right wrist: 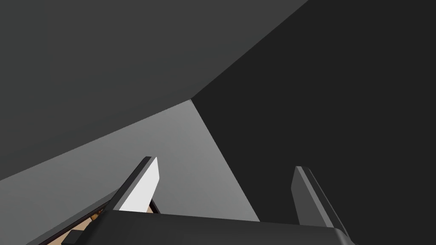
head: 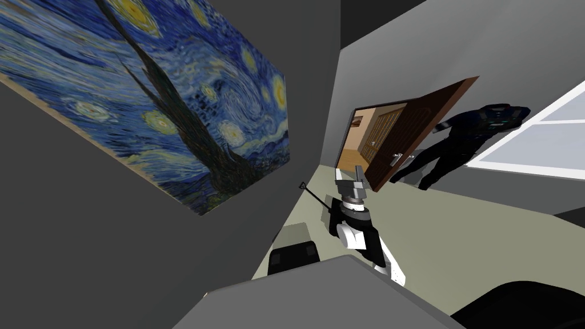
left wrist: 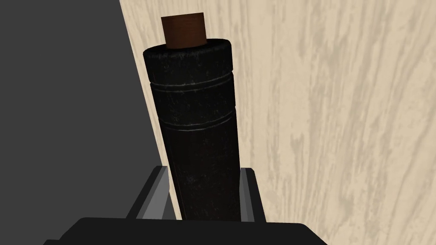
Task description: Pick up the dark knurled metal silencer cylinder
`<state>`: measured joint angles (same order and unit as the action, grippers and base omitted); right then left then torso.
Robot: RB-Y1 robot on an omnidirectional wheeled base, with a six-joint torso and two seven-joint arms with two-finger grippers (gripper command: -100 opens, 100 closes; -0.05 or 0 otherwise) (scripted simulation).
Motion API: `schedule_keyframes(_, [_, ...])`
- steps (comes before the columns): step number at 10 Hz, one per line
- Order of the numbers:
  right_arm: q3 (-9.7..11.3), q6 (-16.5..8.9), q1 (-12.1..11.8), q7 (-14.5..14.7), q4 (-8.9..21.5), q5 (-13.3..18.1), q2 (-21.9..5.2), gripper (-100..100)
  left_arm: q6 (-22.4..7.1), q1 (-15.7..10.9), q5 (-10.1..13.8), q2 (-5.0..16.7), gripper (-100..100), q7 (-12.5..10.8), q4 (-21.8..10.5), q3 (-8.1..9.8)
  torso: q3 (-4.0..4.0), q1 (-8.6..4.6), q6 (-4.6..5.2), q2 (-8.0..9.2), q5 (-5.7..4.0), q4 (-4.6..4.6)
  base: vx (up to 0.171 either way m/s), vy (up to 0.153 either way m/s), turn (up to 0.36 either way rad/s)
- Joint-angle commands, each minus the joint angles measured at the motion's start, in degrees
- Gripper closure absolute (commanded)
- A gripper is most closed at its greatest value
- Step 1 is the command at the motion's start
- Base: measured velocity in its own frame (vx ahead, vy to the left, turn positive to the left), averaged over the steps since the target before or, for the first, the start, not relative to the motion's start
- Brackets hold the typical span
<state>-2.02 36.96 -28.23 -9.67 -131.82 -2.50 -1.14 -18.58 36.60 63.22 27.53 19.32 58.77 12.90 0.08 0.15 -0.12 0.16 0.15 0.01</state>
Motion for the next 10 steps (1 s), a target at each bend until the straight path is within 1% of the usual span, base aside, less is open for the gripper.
schedule_keyframes(1, [0.0,0.0,0.0,0.0,0.0,0.0,0.0,0,0.0,0.0,0.0,0.0,100,0.0,0.0,0.00,0.00,0.00,0.00,0.00,0.00,0.00,0.000,0.000,0.000])
schedule_keyframes(2, [0.0,0.0,0.0,0.0,0.0,0.0,0.0,0,0.0,0.0,0.0,0.0,100,0.0,0.0,0.00,0.00,0.01,0.00,0.01,0.00,0.00,0.000,0.000,0.000])
schedule_keyframes(3, [0.0,0.0,0.0,0.0,0.0,0.0,0.0,0,0.0,0.0,0.0,0.0,0,0.0,0.0,-0.01,0.00,0.01,-0.01,0.01,-0.01,0.00,0.000,0.000,0.000])
schedule_keyframes(4, [0.0,0.0,0.0,0.0,0.0,0.0,0.0,0,-0.2,0.5,1.9,0.7,100,1.3,0.0,-0.12,0.00,0.01,-0.01,0.01,-0.01,0.00,0.000,0.007,0.007])
schedule_keyframes(5, [0.0,0.0,0.0,0.0,0.0,0.0,0.0,0,-0.8,1.7,3.3,1.4,100,1.8,1.1,0.13,0.00,0.04,-0.03,0.01,-0.02,-0.02,0.000,0.000,0.000])
schedule_keyframes(7, [0.0,0.0,0.0,0.0,0.0,0.0,0.0,0,-1.6,3.3,5.1,2.4,100,2.5,2.6,0.45,-0.01,-0.04,-0.03,0.01,-0.06,-0.03,0.003,-0.017,0.007])
schedule_keyframes(8, [0.0,0.0,0.0,0.0,0.0,0.0,0.0,0,-1.6,3.3,5.1,2.4,100,2.5,2.6,0.45,-0.01,-0.13,-0.03,0.00,-0.06,-0.02,0.007,-0.026,0.004])
schedule_keyframes(9, [0.0,0.0,0.0,0.0,0.0,0.0,0.0,0,-1.7,3.3,4.1,2.2,100,1.6,2.8,0.55,-0.02,-0.14,-0.03,-0.01,-0.06,-0.02,0.003,-0.010,0.004])
schedule_keyframes(10, [0.0,0.0,0.0,0.0,0.0,0.0,0.0,0,-1.7,3.3,4.2,2.2,0,1.8,2.8,0.54,-0.02,-0.09,-0.02,-0.01,-0.06,-0.02,0.000,0.000,0.000])
